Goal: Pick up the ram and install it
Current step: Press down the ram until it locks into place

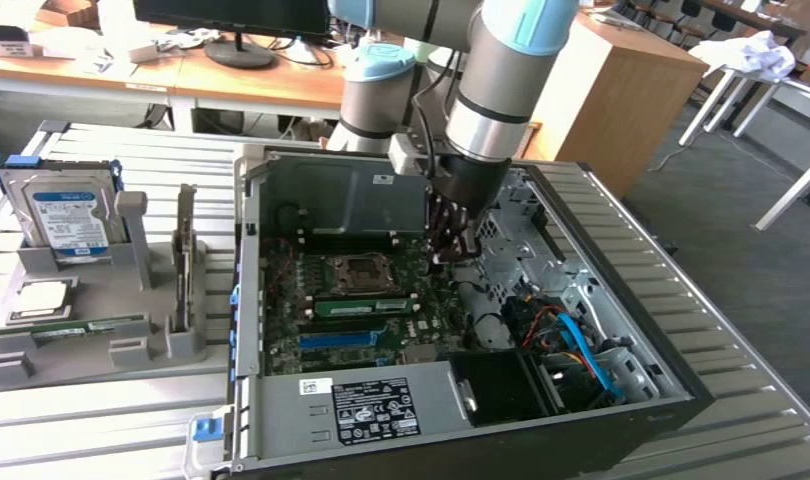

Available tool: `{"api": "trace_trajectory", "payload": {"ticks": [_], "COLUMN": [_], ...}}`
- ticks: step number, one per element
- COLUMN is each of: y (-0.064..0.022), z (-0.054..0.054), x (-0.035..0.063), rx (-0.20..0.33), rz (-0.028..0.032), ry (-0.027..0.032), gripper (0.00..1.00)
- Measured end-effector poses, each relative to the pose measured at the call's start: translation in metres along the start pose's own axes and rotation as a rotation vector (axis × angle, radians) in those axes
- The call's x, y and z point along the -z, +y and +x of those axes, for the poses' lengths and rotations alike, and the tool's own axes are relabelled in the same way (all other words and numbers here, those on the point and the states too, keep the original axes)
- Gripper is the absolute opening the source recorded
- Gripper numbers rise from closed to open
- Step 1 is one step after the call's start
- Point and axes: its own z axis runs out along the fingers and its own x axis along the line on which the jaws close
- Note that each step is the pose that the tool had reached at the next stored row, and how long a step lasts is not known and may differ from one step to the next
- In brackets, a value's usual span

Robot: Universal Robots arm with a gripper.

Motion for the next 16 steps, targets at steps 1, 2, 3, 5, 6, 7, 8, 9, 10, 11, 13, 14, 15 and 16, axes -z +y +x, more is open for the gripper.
{"api": "trace_trajectory", "payload": {"ticks": [1, 2, 3, 5, 6, 7, 8, 9, 10, 11, 13, 14, 15, 16], "y": [0.0009, 0.0018, 0.0024, 0.0030, 0.0034, 0.0038, 0.0041, 0.0045, 0.0052, 0.0058, 0.0068, 0.0072, 0.0072, 0.0073], "z": [0.000, 0.000, 0.000, 0.000, 0.000, 0.000, 0.000, 0.000, 0.000, 0.000, 0.000, 0.000, 0.000, 0.000], "x": [-0.0012, -0.0024, -0.0035, -0.0056, -0.0067, -0.0079, -0.0092, -0.0106, -0.0118, -0.0131, -0.0158, -0.0171, -0.0182, -0.0195], "rx": [0.000, 0.000, 0.000, 0.000, 0.000, 0.000, 0.000, 0.000, 0.000, 0.000, 0.000, 0.000, 0.000, 0.000], "rz": [0.0000, 0.0000, 0.0001, 0.0000, 0.0000, 0.0000, 0.0001, 0.0000, 0.0001, 0.0000, 0.0000, 0.0000, 0.0000, 0.0000], "ry": [0.0001, 0.0002, 0.0003, 0.0007, 0.0008, 0.0008, 0.0008, 0.0009, 0.0009, 0.0009, 0.0009, 0.0009, 0.0009, 0.0009], "gripper": [0.10, 0.10, 0.10, 0.10, 0.10, 0.10, 0.10, 0.10, 0.10, 0.10, 0.10, 0.10, 0.10, 0.10]}}
